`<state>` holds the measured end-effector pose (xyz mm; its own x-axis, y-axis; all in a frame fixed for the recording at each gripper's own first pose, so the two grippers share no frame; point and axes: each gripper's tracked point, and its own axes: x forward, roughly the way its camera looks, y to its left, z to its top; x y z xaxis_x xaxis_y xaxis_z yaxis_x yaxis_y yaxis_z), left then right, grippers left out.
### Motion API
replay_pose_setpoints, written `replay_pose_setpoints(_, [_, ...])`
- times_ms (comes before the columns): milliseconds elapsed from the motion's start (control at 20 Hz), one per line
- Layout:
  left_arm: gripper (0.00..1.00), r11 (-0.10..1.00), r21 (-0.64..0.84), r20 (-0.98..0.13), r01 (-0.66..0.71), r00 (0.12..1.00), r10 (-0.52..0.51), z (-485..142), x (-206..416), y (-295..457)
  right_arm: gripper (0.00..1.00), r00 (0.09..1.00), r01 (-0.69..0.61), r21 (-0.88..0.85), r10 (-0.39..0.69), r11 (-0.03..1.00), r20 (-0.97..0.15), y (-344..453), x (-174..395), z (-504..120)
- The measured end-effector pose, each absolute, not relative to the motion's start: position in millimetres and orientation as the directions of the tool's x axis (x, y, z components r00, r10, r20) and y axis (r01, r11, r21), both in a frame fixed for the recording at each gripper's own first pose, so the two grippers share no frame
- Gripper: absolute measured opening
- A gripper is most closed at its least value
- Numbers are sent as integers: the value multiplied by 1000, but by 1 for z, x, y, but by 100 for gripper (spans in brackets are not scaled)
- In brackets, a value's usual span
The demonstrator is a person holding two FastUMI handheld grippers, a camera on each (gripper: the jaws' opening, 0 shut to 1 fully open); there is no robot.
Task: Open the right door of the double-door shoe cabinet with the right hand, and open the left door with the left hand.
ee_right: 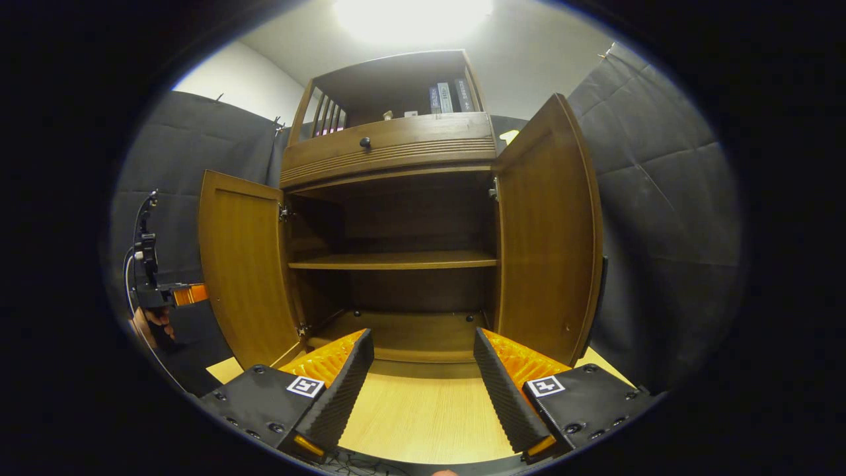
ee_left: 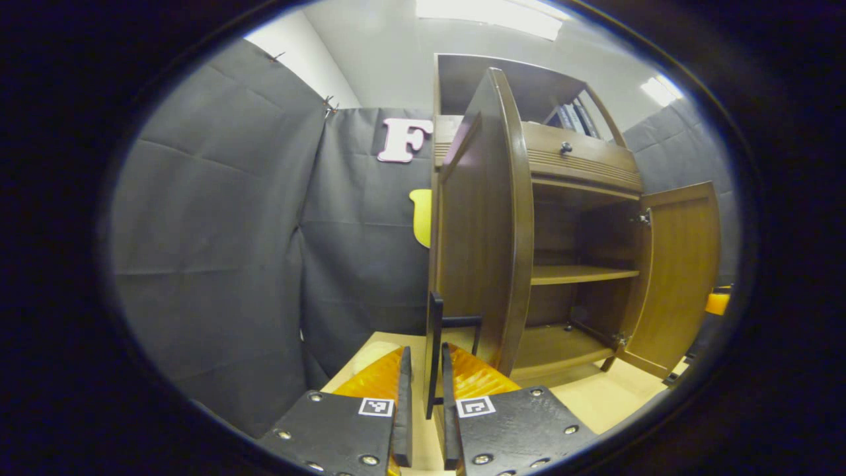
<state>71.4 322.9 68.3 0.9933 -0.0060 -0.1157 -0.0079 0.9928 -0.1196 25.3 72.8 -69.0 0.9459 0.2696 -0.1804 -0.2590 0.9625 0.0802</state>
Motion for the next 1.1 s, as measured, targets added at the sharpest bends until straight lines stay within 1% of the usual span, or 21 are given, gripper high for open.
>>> replay_pose_setpoints(50, [22,993,-119,-116,-16,993,2,67,72,330,93,946,-257,78,268,963,-181,76,26,-69])
replay_pose_setpoints(100, [22,993,-119,-115,-19,993,5,66,70,336,96,947,-253,76,263,964,-182,78,26,-68])
replay_pose_setpoints(250, [22,995,-100,-118,-5,993,-7,67,72,344,93,950,-249,75,259,966,-175,85,26,-66])
replay_pose_setpoints(300, [22,996,-85,-118,-10,993,0,68,70,345,93,952,-250,74,259,965,-165,87,25,-62])
replay_pose_setpoints(350, [22,997,-75,-113,-21,994,12,72,68,347,95,954,-249,73,257,966,-156,88,24,-59])
replay_pose_setpoints(400, [22,997,-71,-108,-33,994,25,76,66,349,95,955,-250,73,258,966,-148,88,23,-56])
replay_pose_setpoints(450, [22,997,-69,-106,-45,994,38,79,64,351,93,955,-253,72,261,965,-141,89,21,-53])
replay_pose_setpoints(500, [22,996,-64,-108,-61,993,54,81,60,354,95,955,-255,70,263,964,-139,88,20,-52])
replay_pose_setpoints(550, [22,995,-61,-110,-73,992,66,83,56,357,93,956,-254,68,261,965,-137,86,18,-52])
replay_pose_setpoints(600, [22,995,-65,-113,-82,991,74,88,48,356,95,956,-253,69,260,965,-139,82,16,-51])
replay_pose_setpoints(650, [22,993,-67,-115,-97,989,89,93,44,357,95,955,-254,72,262,964,-141,79,13,-51])
replay_pose_setpoints(700, [22,992,-66,-111,-105,989,97,98,36,357,93,955,-253,71,261,965,-138,74,10,-49])
replay_pose_setpoints(850, [22,994,-39,-78,-102,992,99,122,-2,346,92,964,-233,67,239,970,-119,59,0,-41])
replay_pose_setpoints(950, [17,995,-31,-62,-100,993,98,132,-22,327,93,965,-233,75,240,970,-107,53,-8,-36])
replay_pose_setpoints(1050, [17,995,-33,-49,-98,994,96,142,-38,317,93,967,-231,78,237,970,-93,47,-17,-29])
replay_pose_setpoints(1100, [20,995,-35,-43,-93,995,92,149,-43,312,95,969,-228,77,235,971,-83,43,-21,-25])
